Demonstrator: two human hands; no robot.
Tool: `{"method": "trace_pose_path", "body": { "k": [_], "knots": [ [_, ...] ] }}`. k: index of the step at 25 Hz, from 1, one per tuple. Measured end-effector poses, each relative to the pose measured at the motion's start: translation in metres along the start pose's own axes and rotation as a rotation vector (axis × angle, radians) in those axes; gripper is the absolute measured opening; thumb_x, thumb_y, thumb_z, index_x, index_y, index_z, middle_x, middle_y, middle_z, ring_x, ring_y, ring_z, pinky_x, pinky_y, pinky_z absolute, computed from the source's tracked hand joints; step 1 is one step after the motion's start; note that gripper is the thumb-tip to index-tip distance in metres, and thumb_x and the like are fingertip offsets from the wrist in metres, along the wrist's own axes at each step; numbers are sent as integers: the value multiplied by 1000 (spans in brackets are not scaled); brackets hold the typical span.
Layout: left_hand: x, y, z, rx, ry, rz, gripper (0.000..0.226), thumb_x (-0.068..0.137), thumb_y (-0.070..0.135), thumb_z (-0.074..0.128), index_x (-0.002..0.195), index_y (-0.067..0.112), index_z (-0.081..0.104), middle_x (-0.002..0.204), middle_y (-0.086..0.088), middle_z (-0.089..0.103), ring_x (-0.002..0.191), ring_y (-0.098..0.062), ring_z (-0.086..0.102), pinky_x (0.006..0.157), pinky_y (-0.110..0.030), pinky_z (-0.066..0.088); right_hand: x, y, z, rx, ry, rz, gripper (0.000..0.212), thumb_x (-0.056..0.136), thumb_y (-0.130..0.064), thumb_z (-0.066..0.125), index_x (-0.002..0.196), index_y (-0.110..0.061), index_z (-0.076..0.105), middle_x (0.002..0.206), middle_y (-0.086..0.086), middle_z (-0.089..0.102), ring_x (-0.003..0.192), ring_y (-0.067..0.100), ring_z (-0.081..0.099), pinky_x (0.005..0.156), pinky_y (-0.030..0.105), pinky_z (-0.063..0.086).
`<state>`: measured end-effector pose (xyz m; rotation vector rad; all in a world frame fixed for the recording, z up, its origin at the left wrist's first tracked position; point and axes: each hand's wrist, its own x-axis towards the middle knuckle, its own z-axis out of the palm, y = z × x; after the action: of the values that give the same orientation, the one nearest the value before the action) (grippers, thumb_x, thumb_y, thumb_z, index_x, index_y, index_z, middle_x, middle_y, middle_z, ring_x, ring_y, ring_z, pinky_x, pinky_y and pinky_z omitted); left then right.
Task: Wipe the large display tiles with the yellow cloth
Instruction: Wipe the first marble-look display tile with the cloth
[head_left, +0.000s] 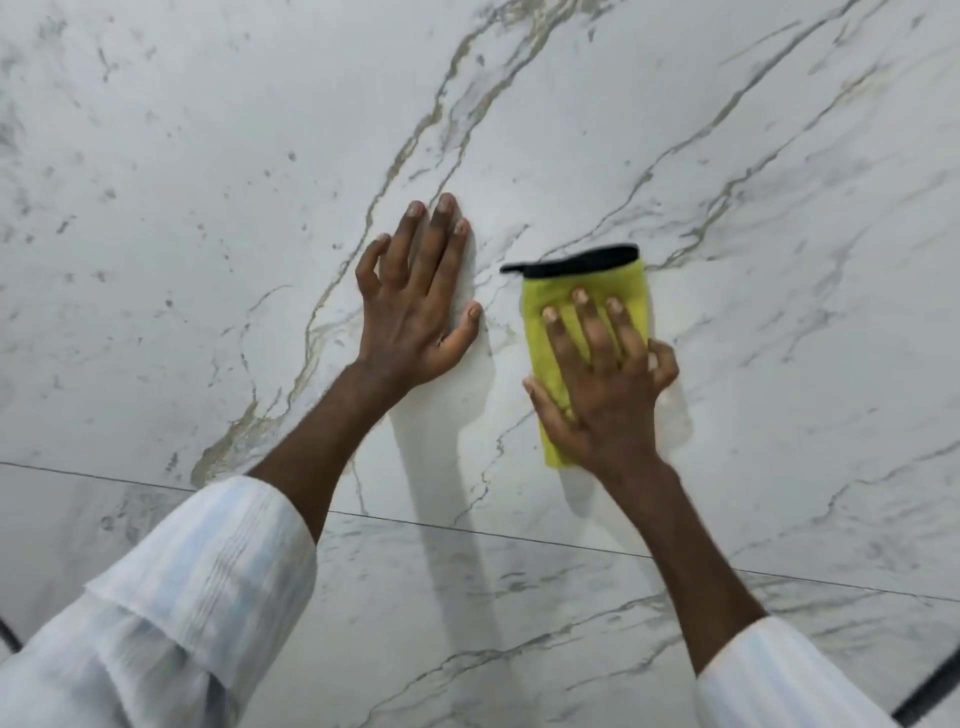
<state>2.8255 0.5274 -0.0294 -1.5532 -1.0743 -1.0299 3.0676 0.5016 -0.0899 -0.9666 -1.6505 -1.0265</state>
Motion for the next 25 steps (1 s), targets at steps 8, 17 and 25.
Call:
{"method": "trace_pose_path", "body": {
  "k": [8, 17, 25],
  "knots": [
    [18, -7, -20, -63, -8, 59, 74, 100, 46, 50, 162, 10, 36, 172, -16, 26, 159, -30, 21, 116, -53, 20, -84, -20, 15, -83, -34, 56, 77, 83, -51, 77, 151, -28, 49, 162, 0, 36, 143, 29, 39, 100, 61, 36],
    [133, -21, -17, 61, 76, 87, 75, 106, 52, 32, 166, 8, 25, 173, -14, 21, 161, -36, 16, 120, -53, 20, 242, 54, -42, -97, 154, 38, 76, 90, -67, 53, 158, -38, 39, 169, -5, 31, 152, 23, 29, 102, 48, 29],
    [181, -18, -34, -115, 248, 47, 72, 102, 46, 48, 163, 11, 36, 173, -15, 20, 161, -32, 17, 118, -63, 20, 273, 71, -45, -123, 199, 41, 74, 90, -66, 54, 156, -37, 43, 168, -6, 32, 152, 20, 32, 102, 51, 30]
  ]
}}
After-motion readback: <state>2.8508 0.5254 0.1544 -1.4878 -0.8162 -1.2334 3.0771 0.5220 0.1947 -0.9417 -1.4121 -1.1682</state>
